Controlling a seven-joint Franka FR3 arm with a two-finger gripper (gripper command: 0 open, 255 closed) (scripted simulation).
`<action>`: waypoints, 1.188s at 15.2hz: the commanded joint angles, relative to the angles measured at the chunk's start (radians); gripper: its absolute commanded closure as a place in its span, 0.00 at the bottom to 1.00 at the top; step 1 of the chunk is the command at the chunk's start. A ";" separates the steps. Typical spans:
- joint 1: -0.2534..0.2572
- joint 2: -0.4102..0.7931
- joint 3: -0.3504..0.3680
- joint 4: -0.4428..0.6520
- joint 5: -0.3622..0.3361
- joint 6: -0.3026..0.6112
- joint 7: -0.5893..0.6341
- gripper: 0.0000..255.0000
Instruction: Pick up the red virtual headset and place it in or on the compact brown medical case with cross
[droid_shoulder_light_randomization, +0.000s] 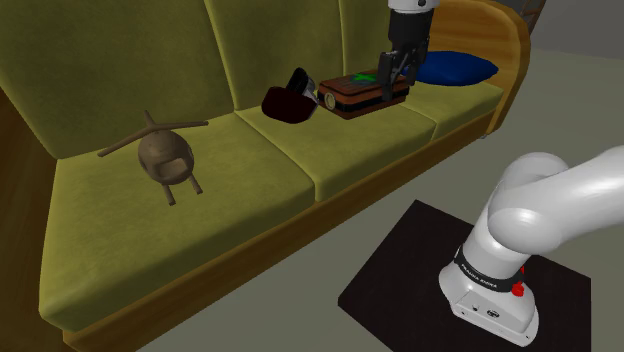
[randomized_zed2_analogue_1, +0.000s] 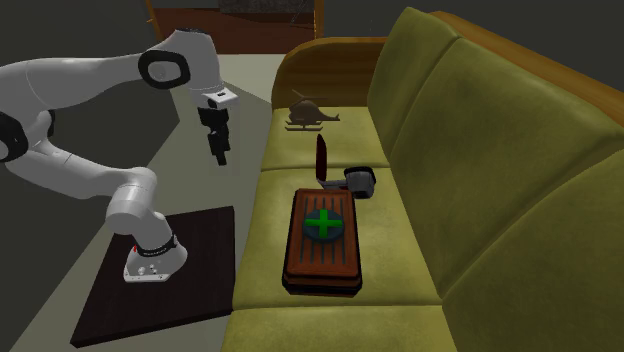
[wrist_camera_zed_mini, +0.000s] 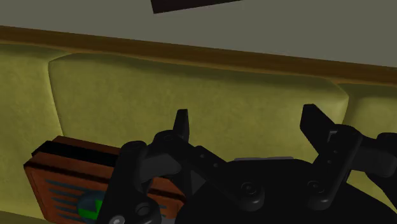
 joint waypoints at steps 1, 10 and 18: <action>0.000 0.000 0.000 0.000 0.000 0.000 0.000 0.00; -0.019 0.262 -0.095 0.072 0.082 0.277 0.017 0.00; -0.017 0.522 -0.179 0.218 0.213 0.458 -0.015 0.00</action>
